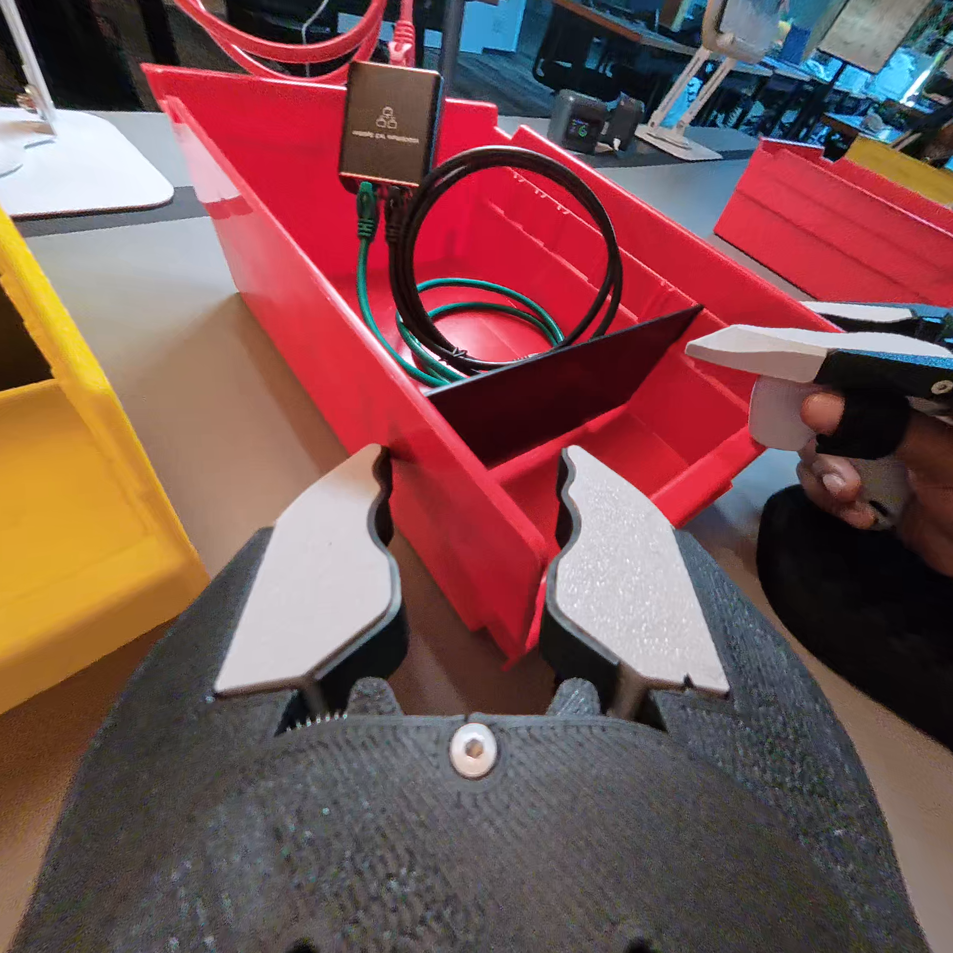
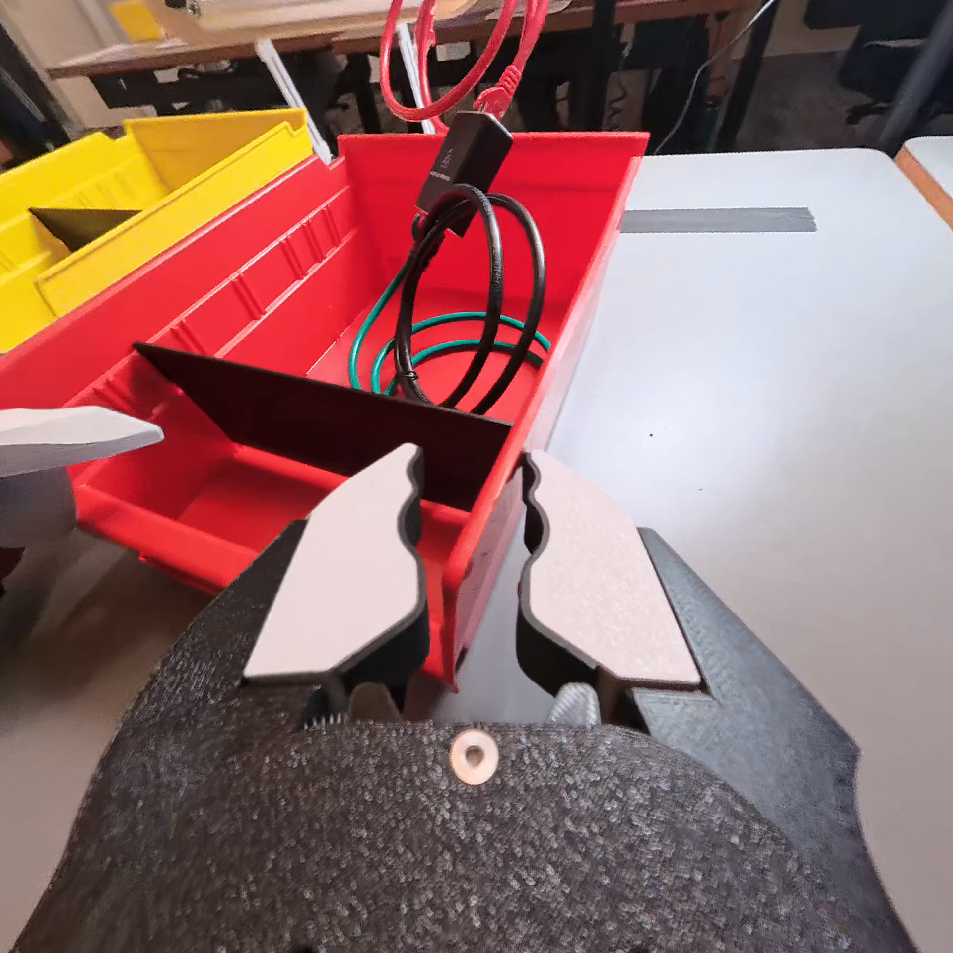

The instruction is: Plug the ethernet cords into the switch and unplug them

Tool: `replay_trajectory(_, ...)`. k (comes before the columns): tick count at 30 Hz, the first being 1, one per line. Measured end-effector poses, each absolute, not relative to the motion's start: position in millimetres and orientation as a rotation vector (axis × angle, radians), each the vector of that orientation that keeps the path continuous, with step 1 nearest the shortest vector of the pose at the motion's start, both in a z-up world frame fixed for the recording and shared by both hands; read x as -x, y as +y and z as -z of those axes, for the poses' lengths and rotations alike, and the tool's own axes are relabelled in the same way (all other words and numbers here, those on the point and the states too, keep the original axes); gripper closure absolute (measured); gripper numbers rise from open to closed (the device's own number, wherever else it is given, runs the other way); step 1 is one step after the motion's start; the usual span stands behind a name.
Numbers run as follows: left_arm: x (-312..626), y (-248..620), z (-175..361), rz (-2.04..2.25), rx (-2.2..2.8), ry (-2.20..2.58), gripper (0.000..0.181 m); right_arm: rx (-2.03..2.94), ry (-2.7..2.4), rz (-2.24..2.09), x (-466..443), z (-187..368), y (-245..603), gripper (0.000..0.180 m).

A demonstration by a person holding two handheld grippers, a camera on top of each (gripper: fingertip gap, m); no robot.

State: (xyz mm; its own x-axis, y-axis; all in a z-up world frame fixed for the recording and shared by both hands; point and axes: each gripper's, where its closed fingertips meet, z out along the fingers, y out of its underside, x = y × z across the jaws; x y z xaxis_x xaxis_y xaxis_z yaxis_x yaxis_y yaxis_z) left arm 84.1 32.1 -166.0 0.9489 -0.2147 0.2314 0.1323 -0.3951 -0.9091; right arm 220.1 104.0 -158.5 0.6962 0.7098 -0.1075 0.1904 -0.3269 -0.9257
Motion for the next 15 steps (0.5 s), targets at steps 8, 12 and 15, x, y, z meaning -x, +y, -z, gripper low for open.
replay_trajectory(8, -73.2, 21.4, 163.6, 0.270, 1.944, 0.054, 0.149, 1.833, -0.726, -0.457, -227.4, 156.4, 101.3, 0.162)
replay_trajectory(12, -71.6, 16.8, 161.5, 0.269, 1.946, 0.053, 0.152, 1.800, -0.741, -0.410, -229.0, 149.0, 91.4, 0.163)
replay_trajectory(15, -70.0, 10.2, 144.8, 0.238, 1.900, 0.068, 0.153, 1.746, -0.726, -0.404, -227.3, 130.3, 84.5, 0.163)
